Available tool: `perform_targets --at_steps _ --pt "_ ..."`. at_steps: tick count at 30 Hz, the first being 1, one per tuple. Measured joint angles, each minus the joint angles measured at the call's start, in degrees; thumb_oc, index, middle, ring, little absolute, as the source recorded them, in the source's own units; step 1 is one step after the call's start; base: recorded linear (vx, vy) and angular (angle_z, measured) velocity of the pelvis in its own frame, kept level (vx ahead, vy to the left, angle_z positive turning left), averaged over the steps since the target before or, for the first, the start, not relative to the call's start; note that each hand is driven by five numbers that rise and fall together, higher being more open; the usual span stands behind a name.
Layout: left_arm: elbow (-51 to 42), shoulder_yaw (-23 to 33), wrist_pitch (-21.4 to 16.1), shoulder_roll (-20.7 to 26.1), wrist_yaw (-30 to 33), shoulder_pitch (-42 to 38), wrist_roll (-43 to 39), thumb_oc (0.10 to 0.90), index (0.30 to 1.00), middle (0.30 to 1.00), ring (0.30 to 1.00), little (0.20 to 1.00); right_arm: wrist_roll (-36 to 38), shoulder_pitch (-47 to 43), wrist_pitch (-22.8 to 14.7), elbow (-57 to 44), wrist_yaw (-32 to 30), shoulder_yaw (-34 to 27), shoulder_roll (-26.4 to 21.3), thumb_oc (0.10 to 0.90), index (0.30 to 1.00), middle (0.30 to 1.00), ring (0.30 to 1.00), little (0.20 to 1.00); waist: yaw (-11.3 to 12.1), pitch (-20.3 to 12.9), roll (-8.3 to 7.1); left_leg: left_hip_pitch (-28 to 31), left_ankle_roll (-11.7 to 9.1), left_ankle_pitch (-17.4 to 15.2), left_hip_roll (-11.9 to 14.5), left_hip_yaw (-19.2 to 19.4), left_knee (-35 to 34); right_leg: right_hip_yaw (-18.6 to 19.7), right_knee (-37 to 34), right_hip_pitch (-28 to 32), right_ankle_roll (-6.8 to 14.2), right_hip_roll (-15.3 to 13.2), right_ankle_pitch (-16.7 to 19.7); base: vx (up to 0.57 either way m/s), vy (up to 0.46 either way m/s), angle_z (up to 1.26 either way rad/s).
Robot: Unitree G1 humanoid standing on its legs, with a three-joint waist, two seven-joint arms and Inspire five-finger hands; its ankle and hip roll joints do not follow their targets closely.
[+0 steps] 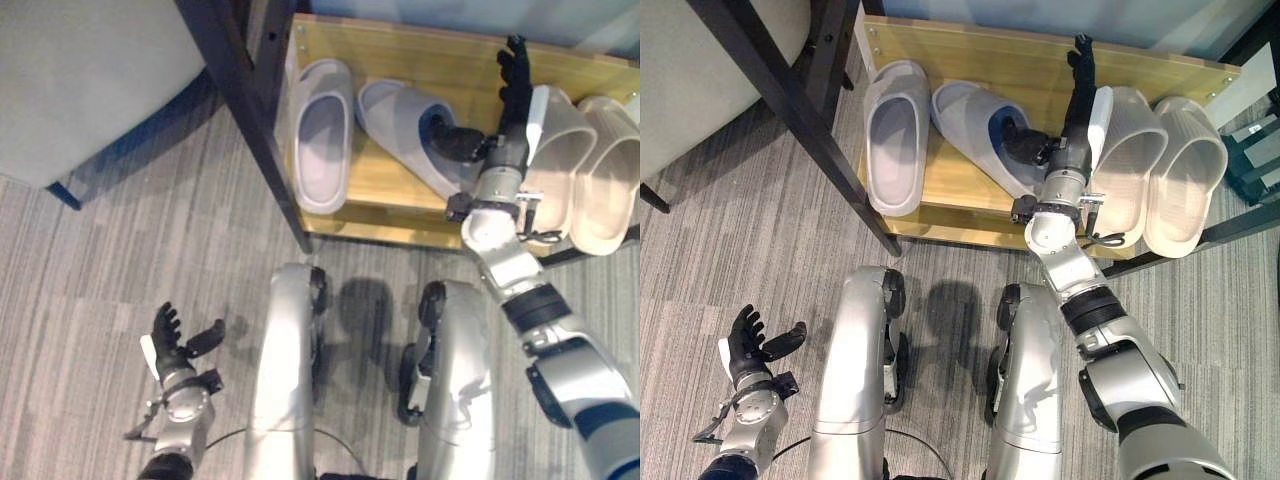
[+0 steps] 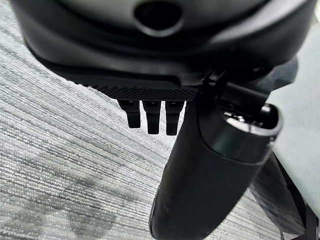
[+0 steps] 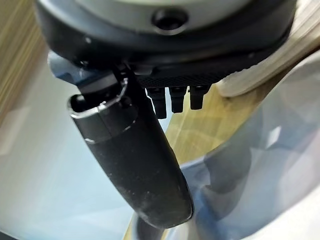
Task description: Arrange the slippers neatly on the shoe rack.
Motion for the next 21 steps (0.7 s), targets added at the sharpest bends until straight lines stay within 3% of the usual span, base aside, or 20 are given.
perform_targets --at_steps 10,21 --pt "0.0 0.0 0.1 0.0 0.1 0.8 1.3 0.8 0.9 0.9 0.9 0.9 -0.4 3.9 -0.1 -5.3 0.1 -1.9 0.0 0.8 0.9 0.9 0.9 0.9 -0.9 0.0 0.02 0.0 -0.4 -0.2 0.0 0.3 0.0 0.4 0.3 -0.6 0.0 0.3 0.0 0.0 0.0 0.0" --pt "-0.6 0.0 0.2 -0.1 0.5 0.8 3.3 0.8 0.9 0.9 0.9 0.9 -0.4 13.0 -3.5 -16.4 3.0 -4.0 0.1 0.8 0.9 0.9 0.9 0.9 -1.0 0.0 0.01 -0.1 -0.3 -0.4 0.0 0.3 0.0 0.4 0.4 -0.7 0.0 0.3 0.0 0.0 0.0 0.0"
